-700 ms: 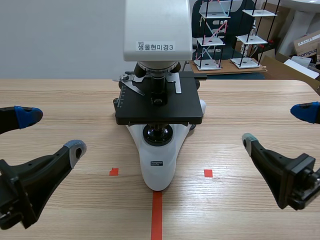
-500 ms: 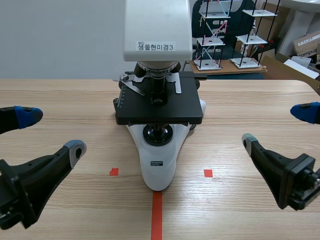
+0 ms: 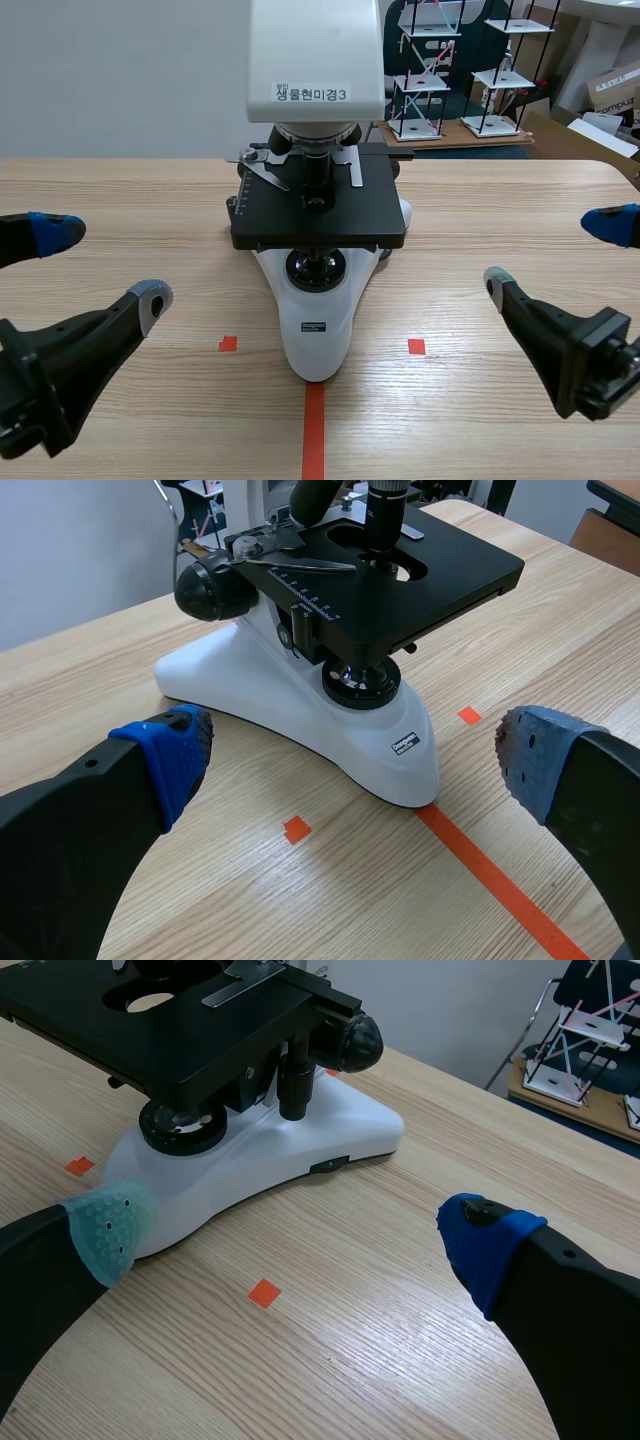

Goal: Point at the eyepiece

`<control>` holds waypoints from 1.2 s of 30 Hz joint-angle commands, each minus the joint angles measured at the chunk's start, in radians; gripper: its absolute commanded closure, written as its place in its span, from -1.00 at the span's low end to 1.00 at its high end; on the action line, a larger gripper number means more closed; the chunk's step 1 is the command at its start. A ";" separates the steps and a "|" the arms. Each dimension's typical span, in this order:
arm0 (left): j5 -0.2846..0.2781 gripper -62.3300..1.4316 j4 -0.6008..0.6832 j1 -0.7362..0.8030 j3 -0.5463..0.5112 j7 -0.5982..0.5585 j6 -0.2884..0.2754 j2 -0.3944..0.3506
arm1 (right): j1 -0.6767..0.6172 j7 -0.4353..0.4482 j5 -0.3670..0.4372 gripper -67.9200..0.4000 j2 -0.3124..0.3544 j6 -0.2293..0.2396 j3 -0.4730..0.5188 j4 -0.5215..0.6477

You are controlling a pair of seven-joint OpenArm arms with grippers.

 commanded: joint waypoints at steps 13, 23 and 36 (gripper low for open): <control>-0.006 -0.91 0.013 0.005 -0.002 -0.018 0.006 0.000 | -0.020 0.055 0.008 -0.52 0.005 -0.004 0.006 0.004; -0.006 -0.91 0.013 0.005 -0.002 -0.018 0.006 0.000 | -0.146 0.262 0.139 1.00 -0.001 0.000 0.209 0.058; -0.006 -0.91 0.013 0.005 -0.002 -0.018 0.006 0.000 | -0.082 0.143 0.244 0.99 0.072 0.026 0.409 0.235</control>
